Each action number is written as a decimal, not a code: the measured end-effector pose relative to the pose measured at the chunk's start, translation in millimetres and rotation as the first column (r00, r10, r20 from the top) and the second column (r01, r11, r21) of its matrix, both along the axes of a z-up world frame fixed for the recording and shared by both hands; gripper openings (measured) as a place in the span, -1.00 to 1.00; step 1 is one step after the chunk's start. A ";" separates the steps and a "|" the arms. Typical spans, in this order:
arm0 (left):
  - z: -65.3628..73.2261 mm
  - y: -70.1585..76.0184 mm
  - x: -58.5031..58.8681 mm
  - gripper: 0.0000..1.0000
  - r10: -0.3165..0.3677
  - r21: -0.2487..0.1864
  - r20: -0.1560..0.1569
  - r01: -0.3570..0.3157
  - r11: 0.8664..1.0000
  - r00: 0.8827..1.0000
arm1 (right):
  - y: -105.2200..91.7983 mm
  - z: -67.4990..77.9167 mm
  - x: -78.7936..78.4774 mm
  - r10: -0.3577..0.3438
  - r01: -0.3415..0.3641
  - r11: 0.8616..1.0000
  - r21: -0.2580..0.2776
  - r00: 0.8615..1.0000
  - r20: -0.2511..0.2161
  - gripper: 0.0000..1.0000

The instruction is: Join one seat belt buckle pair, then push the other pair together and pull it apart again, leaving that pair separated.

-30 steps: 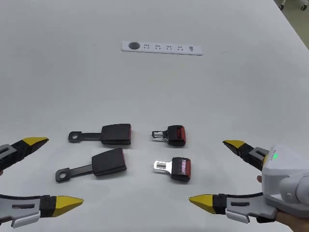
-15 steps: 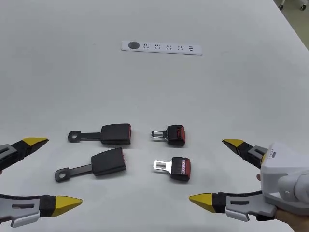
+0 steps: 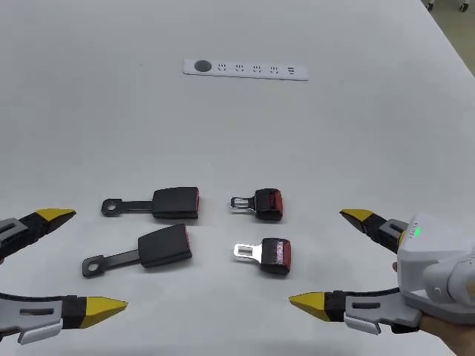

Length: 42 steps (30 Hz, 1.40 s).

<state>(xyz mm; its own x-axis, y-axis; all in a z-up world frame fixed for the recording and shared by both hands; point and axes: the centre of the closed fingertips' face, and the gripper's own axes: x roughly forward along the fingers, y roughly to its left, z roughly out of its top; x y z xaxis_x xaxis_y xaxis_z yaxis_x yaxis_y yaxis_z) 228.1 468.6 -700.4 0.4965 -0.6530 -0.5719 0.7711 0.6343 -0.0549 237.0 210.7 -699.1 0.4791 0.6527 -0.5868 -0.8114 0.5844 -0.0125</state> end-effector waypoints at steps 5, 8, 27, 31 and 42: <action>0.0 -0.2 0.4 0.85 -0.001 0.004 -0.003 0.001 1.000 1.000 | -0.4 0.5 1.5 0.002 -0.002 1.000 -0.006 1.000 0.002 0.84; -1.0 0.9 1.3 0.84 -0.001 0.006 -0.004 0.001 1.000 1.000 | -1.5 0.6 2.6 0.003 -0.003 1.000 -0.008 1.000 0.002 0.84; -4.7 -3.0 6.4 0.77 -0.024 0.031 -0.017 0.025 0.999 1.000 | -2.3 -1.5 9.9 0.012 -0.012 1.000 -0.025 1.000 -0.002 0.79; -6.6 -6.0 6.9 0.73 -0.035 0.039 -0.022 0.035 0.999 0.999 | -2.0 -3.8 10.5 0.015 -0.016 0.999 -0.037 1.000 -0.005 0.77; -12.9 -21.4 13.4 0.60 -0.080 0.069 -0.034 0.082 0.994 0.996 | 1.4 -19.4 8.0 0.072 -0.074 0.993 -0.096 0.997 -0.031 0.63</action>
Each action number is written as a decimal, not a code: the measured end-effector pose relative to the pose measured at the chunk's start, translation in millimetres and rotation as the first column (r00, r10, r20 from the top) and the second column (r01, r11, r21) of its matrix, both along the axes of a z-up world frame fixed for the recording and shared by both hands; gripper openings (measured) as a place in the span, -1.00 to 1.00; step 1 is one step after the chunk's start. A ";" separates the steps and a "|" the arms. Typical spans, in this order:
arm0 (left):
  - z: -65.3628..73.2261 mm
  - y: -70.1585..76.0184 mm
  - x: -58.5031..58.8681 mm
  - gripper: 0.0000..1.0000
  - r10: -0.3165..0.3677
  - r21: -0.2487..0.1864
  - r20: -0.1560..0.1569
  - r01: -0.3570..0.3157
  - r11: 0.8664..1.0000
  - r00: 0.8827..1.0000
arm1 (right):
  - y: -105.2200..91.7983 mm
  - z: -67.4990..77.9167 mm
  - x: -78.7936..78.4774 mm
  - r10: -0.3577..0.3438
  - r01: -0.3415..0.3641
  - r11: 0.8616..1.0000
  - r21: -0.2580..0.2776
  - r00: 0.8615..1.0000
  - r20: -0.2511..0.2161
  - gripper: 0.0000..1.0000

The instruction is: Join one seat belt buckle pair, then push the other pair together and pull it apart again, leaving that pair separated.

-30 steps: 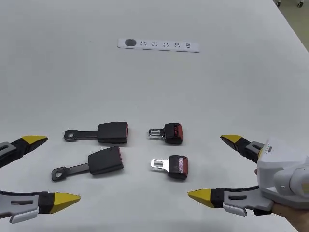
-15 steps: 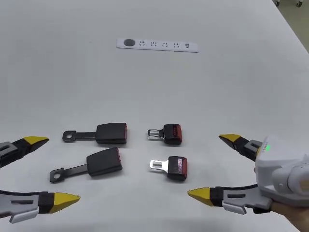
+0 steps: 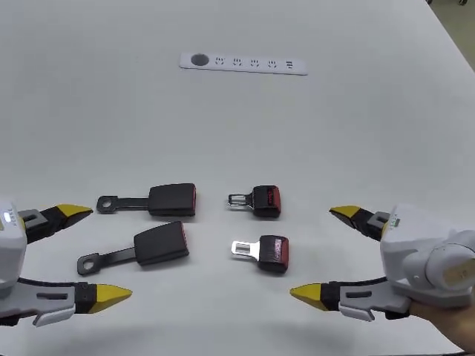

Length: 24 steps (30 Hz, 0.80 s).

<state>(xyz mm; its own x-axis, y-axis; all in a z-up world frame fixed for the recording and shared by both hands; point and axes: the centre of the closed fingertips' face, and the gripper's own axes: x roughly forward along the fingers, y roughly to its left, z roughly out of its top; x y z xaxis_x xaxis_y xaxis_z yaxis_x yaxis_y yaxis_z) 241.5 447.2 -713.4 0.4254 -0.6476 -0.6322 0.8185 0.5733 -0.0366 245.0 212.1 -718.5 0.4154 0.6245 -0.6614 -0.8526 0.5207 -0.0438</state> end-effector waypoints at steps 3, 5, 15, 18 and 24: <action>-5.5 0.1 0.6 0.58 -0.014 0.006 -0.007 0.014 1.000 1.000 | 1.7 -4.2 0.8 0.017 -0.017 1.000 -0.007 1.000 -0.004 0.59; -6.7 -1.4 2.2 0.56 -0.022 0.010 -0.011 0.022 1.000 1.000 | 2.5 -7.4 2.0 0.027 -0.027 1.000 -0.014 1.000 -0.007 0.56; -25.0 -6.0 6.9 0.42 -0.045 0.031 -0.038 0.047 0.998 0.998 | 12.5 -23.8 6.4 0.072 -0.073 0.997 -0.039 0.997 -0.025 0.35; -28.2 -10.8 11.4 0.40 -0.047 0.025 -0.048 0.049 0.999 0.998 | 16.3 -26.7 9.0 0.081 -0.082 0.996 -0.040 0.996 -0.027 0.32; -37.2 -14.1 14.5 0.31 -0.075 0.064 -0.052 0.078 0.995 0.996 | 23.6 -34.8 11.6 0.105 -0.106 0.993 -0.054 0.994 -0.033 0.19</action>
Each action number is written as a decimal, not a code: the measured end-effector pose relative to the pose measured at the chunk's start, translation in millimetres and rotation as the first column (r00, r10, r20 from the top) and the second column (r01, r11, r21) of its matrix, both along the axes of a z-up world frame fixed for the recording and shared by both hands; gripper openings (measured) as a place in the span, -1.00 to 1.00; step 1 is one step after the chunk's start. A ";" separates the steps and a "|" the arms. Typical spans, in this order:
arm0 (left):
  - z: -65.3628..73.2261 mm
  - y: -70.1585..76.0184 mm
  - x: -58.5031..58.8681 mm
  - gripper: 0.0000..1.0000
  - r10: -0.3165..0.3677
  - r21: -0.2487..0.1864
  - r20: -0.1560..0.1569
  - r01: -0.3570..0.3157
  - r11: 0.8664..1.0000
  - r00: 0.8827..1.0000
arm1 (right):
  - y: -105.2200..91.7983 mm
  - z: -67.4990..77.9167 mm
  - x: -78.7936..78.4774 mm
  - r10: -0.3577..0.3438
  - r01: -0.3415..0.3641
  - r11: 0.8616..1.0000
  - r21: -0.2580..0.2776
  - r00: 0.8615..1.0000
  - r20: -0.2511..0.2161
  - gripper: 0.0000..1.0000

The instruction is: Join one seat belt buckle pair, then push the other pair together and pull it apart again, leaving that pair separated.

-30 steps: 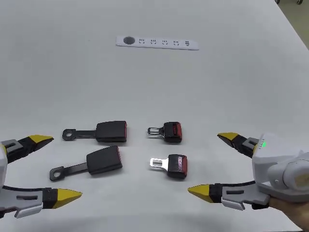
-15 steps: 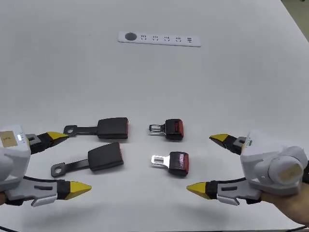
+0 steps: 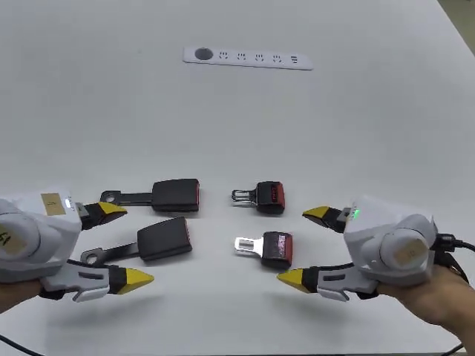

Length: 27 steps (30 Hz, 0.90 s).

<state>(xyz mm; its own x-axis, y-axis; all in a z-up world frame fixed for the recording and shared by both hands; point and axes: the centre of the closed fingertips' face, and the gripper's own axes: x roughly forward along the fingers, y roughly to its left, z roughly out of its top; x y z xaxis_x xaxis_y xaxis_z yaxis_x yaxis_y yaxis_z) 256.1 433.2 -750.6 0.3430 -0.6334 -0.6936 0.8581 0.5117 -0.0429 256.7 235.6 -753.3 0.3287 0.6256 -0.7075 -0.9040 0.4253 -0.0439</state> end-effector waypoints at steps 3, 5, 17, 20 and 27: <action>-2.6 -1.7 -0.9 0.27 -0.016 0.012 -0.005 0.016 1.000 1.000 | 1.6 -6.8 0.0 0.017 -0.018 1.000 -0.015 1.000 -0.007 0.11; -5.3 -2.7 0.3 0.24 -0.022 0.022 -0.011 0.022 1.000 1.000 | 2.6 -10.7 0.0 0.025 -0.025 0.999 -0.023 1.000 -0.013 0.06; -18.2 -9.8 2.2 -0.04 -0.075 0.066 -0.048 0.078 0.995 0.996 | 5.1 -20.0 -0.7 0.063 -0.065 0.996 -0.054 0.998 -0.030 -0.21; -20.7 -11.4 4.6 -0.08 -0.086 0.080 -0.053 0.090 0.993 0.995 | 5.7 -23.2 -1.9 0.081 -0.084 0.994 -0.066 0.996 -0.035 -0.28; -28.4 -7.7 11.0 -0.18 -0.107 0.091 -0.069 0.113 0.989 0.992 | 5.4 -26.6 -1.2 0.096 -0.099 0.992 -0.076 0.995 -0.041 -0.34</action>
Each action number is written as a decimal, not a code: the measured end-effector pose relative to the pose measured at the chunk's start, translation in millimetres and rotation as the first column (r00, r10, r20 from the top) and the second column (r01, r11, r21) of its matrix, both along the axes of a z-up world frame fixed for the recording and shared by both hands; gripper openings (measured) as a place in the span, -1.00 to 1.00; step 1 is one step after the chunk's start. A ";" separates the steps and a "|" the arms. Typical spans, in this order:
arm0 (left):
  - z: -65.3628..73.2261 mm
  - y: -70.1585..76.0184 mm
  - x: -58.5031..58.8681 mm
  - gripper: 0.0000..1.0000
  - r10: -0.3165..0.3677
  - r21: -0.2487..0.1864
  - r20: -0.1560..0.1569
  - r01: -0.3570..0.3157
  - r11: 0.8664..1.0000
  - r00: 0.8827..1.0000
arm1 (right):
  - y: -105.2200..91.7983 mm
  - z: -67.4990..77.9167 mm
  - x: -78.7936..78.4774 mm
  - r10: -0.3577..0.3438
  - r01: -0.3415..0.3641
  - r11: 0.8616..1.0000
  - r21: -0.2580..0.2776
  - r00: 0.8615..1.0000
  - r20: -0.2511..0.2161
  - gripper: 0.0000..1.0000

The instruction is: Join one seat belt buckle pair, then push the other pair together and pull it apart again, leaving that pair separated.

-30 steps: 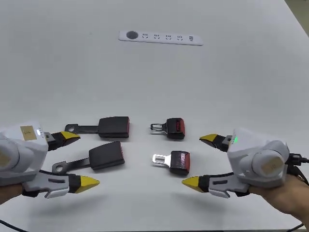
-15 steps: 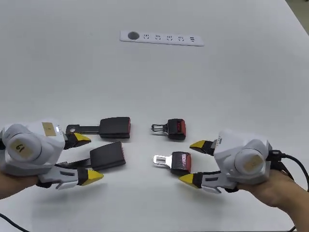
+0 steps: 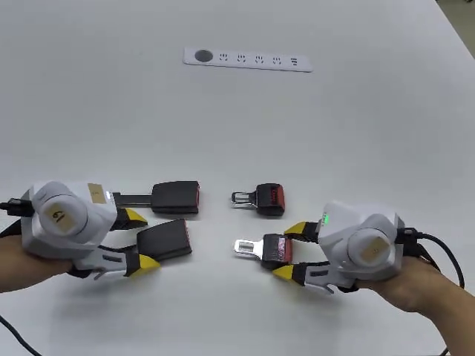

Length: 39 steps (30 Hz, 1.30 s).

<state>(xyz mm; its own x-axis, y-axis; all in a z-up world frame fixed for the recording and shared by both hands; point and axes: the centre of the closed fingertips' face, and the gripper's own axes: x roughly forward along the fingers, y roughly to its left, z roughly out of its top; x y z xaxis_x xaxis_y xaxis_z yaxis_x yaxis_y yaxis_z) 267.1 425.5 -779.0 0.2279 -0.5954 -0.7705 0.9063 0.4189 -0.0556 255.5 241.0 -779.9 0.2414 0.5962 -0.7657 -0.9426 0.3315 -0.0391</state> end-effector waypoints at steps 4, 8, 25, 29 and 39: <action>-0.3 -3.4 -1.3 -0.22 -0.023 -0.003 -0.004 0.023 1.000 1.000 | -0.2 0.1 -2.1 0.015 -0.015 1.000 -0.005 1.000 -0.006 -0.36; -0.1 -7.1 -5.1 -0.31 -0.048 -0.016 -0.016 0.048 0.999 0.999 | 0.0 0.2 -2.7 0.024 -0.024 1.000 -0.005 1.000 -0.004 -0.36; 3.5 -12.5 -10.1 -0.34 -0.140 0.009 -0.018 0.140 0.990 0.990 | -0.5 -1.7 -2.2 0.046 -0.046 0.999 -0.005 0.999 -0.008 -0.37; 3.4 -13.2 -10.5 -0.34 -0.173 0.019 -0.023 0.174 0.985 0.985 | 0.2 -1.3 -3.9 0.073 -0.073 0.997 -0.013 0.997 -0.015 -0.38; 2.9 -12.0 -10.7 -0.35 -0.244 0.049 -0.030 0.245 0.968 0.969 | 3.0 -1.0 -0.9 0.122 -0.123 0.992 -0.028 0.992 -0.018 -0.38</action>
<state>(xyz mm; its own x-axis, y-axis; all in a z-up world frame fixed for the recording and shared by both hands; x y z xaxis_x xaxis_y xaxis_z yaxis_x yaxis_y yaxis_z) 256.4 413.5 -776.1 0.0619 -0.5898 -0.8052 0.9802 0.1878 -0.0622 254.6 244.1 -781.0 0.1555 0.5979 -0.7864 -0.9767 0.2124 -0.0316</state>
